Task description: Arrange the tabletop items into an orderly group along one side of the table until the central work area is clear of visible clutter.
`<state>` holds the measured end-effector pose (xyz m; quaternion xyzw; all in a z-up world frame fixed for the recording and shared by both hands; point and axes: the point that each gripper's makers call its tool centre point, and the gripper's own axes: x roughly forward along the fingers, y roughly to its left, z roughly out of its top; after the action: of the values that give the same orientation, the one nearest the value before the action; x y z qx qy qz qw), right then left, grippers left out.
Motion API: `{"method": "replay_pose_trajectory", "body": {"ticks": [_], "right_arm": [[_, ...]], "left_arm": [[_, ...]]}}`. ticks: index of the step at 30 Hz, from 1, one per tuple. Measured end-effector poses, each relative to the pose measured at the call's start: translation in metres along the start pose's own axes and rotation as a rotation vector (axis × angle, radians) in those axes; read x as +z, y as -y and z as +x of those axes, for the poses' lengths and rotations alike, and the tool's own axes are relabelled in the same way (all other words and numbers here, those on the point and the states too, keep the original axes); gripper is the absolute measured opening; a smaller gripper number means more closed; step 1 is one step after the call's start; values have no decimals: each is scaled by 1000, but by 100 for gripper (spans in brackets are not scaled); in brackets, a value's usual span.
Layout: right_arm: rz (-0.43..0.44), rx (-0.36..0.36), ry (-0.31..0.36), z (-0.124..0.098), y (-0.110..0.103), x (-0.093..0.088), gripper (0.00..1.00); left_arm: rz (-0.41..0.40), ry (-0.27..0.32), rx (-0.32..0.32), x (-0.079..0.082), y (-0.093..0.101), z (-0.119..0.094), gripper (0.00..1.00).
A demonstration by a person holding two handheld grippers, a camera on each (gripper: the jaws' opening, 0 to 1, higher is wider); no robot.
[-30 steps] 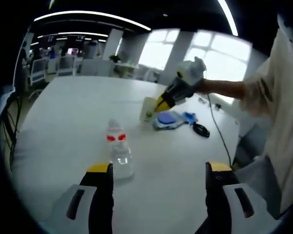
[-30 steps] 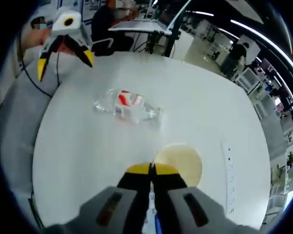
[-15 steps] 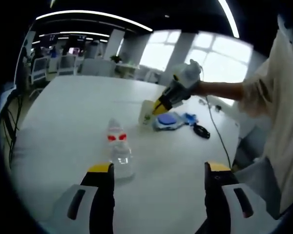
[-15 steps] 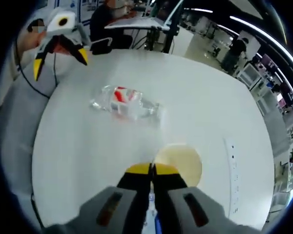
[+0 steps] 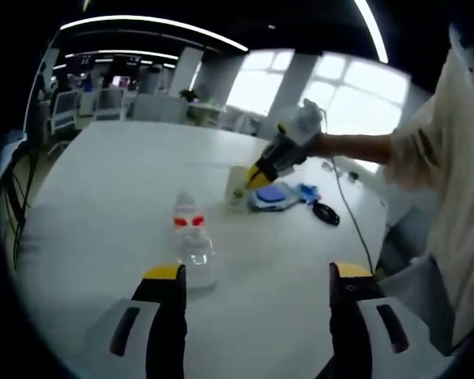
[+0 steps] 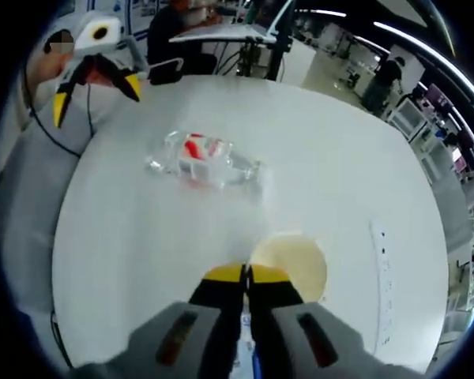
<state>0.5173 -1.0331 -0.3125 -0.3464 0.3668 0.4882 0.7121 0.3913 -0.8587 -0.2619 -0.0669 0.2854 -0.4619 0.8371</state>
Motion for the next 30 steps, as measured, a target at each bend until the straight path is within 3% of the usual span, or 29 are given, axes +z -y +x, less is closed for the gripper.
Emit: {"method": "replay_pose_trajectory", "body": {"ticks": [30], "right_arm": [[11,-8,21,-4,3,1,7]], "left_arm": [[4,-1,-8,2,3,3,68]]}}
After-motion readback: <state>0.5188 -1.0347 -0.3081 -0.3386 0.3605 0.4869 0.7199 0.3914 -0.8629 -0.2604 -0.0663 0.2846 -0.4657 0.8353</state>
